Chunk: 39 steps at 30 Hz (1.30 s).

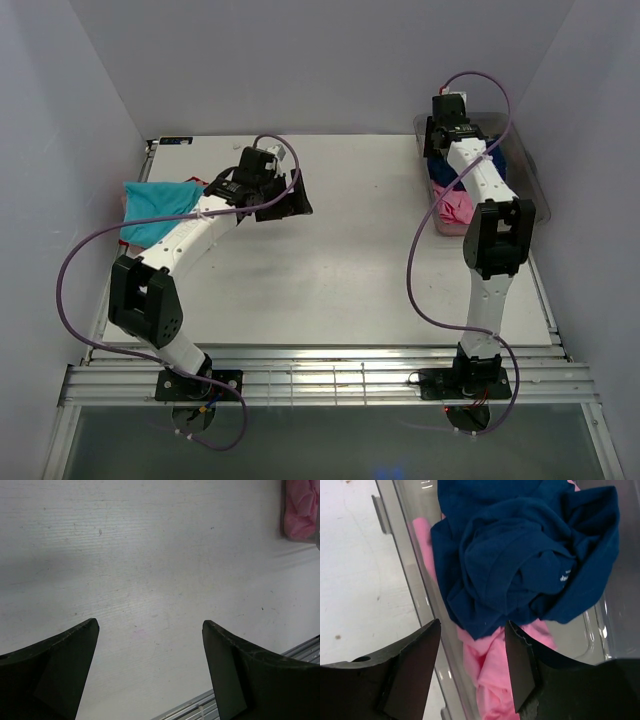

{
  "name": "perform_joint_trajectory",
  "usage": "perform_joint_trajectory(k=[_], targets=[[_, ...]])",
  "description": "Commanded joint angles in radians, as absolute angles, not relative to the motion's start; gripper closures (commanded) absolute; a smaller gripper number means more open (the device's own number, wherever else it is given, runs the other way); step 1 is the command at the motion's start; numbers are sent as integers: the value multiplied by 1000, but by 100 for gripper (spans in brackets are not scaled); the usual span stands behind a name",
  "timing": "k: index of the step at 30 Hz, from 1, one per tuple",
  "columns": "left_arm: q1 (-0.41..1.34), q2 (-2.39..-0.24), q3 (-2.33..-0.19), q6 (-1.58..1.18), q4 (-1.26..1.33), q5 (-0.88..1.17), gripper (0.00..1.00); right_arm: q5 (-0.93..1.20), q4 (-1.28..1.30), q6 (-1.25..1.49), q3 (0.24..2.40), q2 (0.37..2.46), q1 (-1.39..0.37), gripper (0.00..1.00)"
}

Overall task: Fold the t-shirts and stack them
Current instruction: Grab the tshirt from the pile

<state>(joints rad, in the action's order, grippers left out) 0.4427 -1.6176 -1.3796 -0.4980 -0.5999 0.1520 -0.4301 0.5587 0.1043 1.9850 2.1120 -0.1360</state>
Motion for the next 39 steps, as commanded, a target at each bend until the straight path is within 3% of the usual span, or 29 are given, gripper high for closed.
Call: perform_joint_trajectory(k=[1, 13, 23, 26, 27, 31, 39], targets=[[437, -1536, -1349, -502, -566, 176, 5, -474, 526, 66, 2095, 2175, -118, 40], [423, -1470, -1252, -495, -574, 169, 5, -439, 508, 64, 2187, 2302, -54, 35], [411, -1474, -1278, -485, -589, 164, 6, -241, 508, 72, 2158, 2364, -25, 41], [408, -1463, -1269, -486, -589, 158, 6, -190, 514, 72, 2166, 2364, -20, 57], [407, -1454, -1266, -488, -589, 156, 6, -187, 514, 72, 2164, 2359, -20, 74], [405, -1436, -1241, -495, -586, 152, 6, -176, 514, 64, 2155, 2319, -20, 92], [403, -1391, -1184, -512, -546, 164, 6, -89, 613, 74, 2172, 2082, -58, 92]])
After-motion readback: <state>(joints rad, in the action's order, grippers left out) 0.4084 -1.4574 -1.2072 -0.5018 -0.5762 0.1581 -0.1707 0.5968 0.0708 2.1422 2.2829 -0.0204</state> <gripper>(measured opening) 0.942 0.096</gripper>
